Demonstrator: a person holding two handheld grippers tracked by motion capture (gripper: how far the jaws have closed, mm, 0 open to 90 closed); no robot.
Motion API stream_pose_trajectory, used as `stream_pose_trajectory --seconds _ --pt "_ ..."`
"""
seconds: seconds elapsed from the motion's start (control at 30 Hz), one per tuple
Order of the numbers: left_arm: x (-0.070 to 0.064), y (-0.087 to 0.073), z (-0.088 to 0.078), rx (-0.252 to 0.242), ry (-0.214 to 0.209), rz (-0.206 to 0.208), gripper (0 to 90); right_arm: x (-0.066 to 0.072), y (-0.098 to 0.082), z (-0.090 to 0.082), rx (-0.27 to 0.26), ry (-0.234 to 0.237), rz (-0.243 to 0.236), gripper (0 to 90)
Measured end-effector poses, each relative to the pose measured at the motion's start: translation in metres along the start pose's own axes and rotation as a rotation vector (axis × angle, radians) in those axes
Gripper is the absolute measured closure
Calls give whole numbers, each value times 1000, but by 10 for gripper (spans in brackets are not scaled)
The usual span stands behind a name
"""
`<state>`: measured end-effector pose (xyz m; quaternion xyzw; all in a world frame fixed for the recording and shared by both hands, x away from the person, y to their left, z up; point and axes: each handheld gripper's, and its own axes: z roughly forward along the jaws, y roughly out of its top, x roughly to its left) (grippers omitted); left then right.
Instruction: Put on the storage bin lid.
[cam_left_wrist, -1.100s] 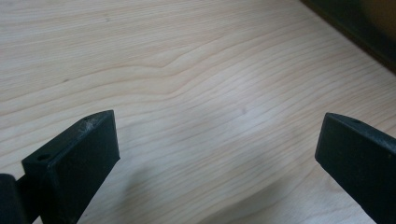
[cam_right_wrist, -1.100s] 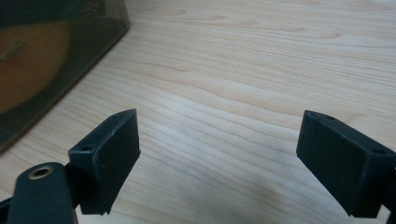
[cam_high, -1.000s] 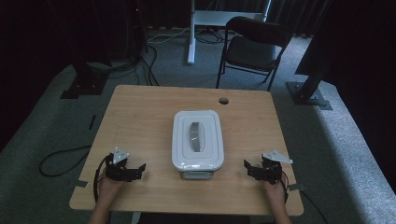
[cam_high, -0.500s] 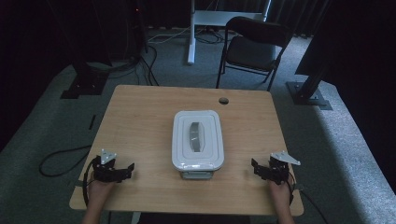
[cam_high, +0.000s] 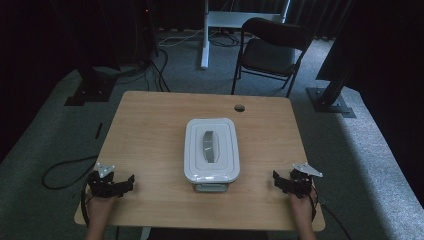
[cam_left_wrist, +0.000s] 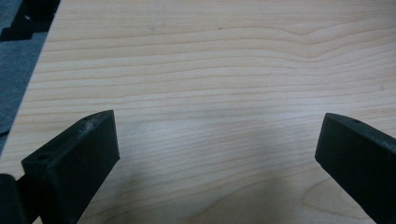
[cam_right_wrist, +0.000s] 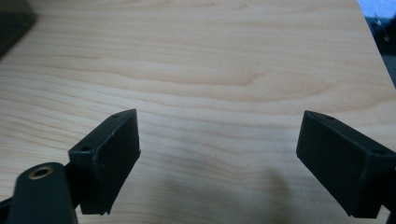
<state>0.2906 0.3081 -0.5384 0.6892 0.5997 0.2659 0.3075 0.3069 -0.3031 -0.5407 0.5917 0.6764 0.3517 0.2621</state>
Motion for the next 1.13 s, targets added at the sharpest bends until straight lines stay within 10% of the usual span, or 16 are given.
stream_pose_trajectory --seconds 0.43,1.13 --pt "6 -5 2 50 29 -19 2 -1 -4 10 95 -72 -11 115" --pt "8 0 11 86 59 -43 3 -5 -1 14 99 -103 26 107"
